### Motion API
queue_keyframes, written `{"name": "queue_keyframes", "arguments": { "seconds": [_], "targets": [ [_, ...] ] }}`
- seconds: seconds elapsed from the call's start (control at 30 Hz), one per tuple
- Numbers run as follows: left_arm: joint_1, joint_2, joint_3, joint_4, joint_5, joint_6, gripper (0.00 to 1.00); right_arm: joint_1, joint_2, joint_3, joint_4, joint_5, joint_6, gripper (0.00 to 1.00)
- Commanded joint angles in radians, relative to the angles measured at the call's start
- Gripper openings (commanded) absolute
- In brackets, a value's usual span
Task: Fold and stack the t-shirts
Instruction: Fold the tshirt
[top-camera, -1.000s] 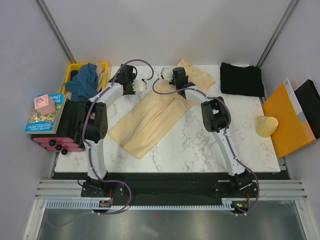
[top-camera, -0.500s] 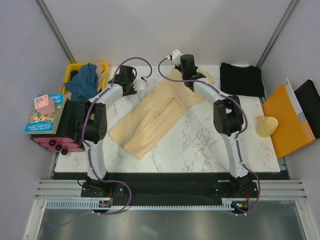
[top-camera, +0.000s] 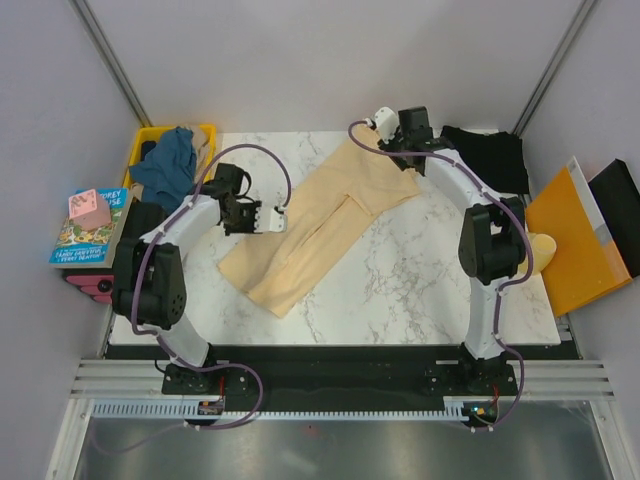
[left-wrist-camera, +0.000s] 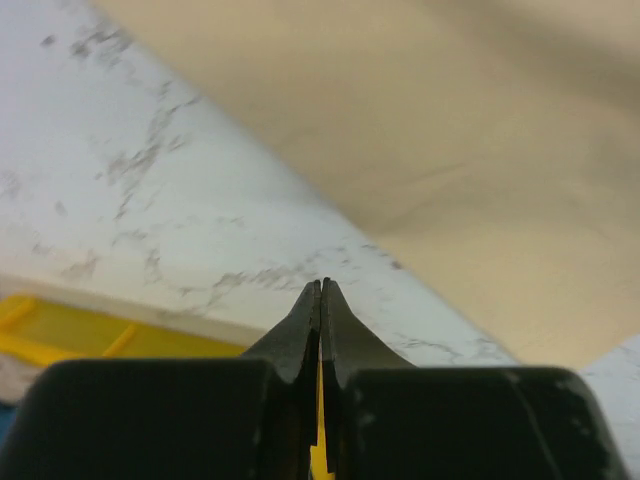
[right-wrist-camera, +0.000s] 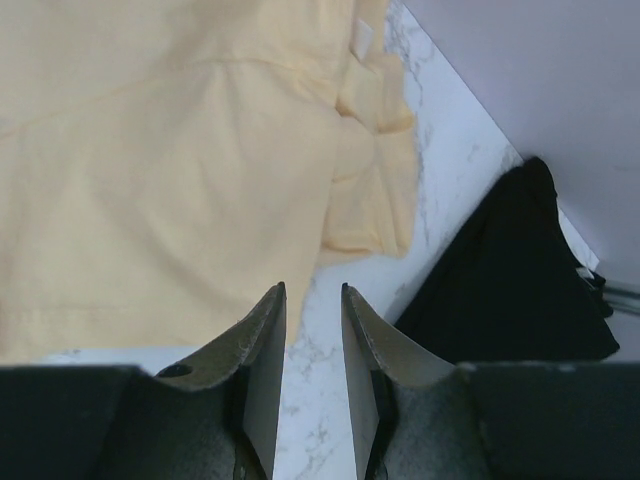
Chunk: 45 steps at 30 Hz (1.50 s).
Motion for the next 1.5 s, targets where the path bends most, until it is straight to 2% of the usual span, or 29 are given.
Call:
{"name": "queue_keyframes", "arguments": {
  "seconds": [0.0, 0.07, 0.1, 0.2, 0.3, 0.67, 0.9, 1.1, 1.27, 1.47],
  "targets": [
    [-0.013, 0.005, 0.045, -0.220, 0.176, 0.190, 0.02, -0.029, -0.049, 0.060, -0.038, 0.013, -0.030, 0.36],
    [-0.015, 0.041, 0.102, -0.328, 0.193, 0.208, 0.02, -0.033, -0.052, 0.073, -0.045, 0.018, -0.034, 0.36],
    [-0.018, 0.084, 0.162, -0.445, 0.205, 0.219, 0.02, -0.035, -0.058, 0.076, -0.048, 0.021, -0.036, 0.37],
    [-0.027, 0.149, 0.272, -0.646, 0.245, 0.224, 0.02, -0.036, -0.061, 0.079, -0.054, 0.035, -0.039, 0.36],
    [-0.050, 0.187, 0.288, -0.718, 0.241, 0.247, 0.02, -0.035, -0.065, 0.074, -0.063, 0.038, -0.036, 0.36],
    [-0.135, 0.244, 0.228, -0.692, 0.242, 0.282, 0.02, -0.035, -0.062, 0.091, -0.081, 0.049, -0.027, 0.36],
    [-0.208, 0.319, 0.173, -0.539, 0.159, 0.199, 0.02, -0.030, -0.084, 0.077, -0.100, 0.044, -0.031, 0.35],
    [-0.260, 0.342, 0.153, -0.488, 0.126, 0.146, 0.02, -0.027, -0.113, 0.059, -0.123, 0.017, -0.028, 0.34],
    [-0.329, 0.335, 0.126, -0.497, 0.099, 0.139, 0.02, -0.024, -0.154, 0.036, -0.134, -0.014, -0.010, 0.34],
    [-0.441, 0.283, 0.165, -0.570, 0.182, 0.185, 0.02, -0.024, -0.205, -0.018, -0.137, -0.039, -0.011, 0.34]
  ]
}}
